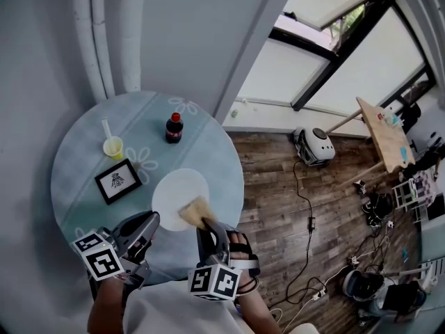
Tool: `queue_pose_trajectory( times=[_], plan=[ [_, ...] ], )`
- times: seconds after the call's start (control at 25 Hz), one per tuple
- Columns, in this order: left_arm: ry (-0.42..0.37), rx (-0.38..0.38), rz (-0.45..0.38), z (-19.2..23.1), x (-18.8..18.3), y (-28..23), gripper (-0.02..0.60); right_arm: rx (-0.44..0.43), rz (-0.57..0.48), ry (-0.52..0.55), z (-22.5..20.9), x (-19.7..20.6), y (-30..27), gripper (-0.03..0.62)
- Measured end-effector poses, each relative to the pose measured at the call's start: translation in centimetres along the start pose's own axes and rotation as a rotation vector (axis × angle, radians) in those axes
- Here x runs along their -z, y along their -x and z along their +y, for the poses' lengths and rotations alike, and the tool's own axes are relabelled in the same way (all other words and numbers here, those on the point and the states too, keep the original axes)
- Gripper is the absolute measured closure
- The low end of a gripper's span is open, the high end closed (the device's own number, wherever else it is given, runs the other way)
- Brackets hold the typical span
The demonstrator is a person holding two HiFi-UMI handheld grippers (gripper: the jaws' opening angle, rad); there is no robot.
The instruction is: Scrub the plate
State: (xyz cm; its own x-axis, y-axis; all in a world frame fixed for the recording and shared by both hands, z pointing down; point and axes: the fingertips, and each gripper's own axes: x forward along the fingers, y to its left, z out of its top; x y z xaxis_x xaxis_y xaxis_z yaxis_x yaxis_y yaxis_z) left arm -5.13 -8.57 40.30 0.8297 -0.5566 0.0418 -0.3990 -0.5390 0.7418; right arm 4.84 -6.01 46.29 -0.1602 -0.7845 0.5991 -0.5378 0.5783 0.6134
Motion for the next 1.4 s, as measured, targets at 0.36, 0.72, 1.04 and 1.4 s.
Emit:
queue_pose_trajectory(
  times=[0.36, 0.72, 1.04, 1.4],
  plan=[
    [-0.016, 0.001, 0.026, -0.2, 0.4, -0.4, 0.566, 0.055, 0.01, -0.024, -2.1, 0.4, -0.3, 0.526],
    [-0.008, 0.008, 0.043, -0.7, 0.9, -0.5, 0.566, 0.087, -0.005, -0.021, -3.4, -0.1, -0.3, 0.526],
    [0.001, 0.034, 0.065, -1.0, 1.4, -0.7, 0.566, 0.099, -0.043, -0.015, -4.3, -1.7, -0.7, 0.526],
    [-0.008, 0.021, 0.066, -1.1, 1.4, -0.7, 0.566, 0.068, -0.093, 0.014, -3.1, -3.5, -0.7, 0.526]
  ],
)
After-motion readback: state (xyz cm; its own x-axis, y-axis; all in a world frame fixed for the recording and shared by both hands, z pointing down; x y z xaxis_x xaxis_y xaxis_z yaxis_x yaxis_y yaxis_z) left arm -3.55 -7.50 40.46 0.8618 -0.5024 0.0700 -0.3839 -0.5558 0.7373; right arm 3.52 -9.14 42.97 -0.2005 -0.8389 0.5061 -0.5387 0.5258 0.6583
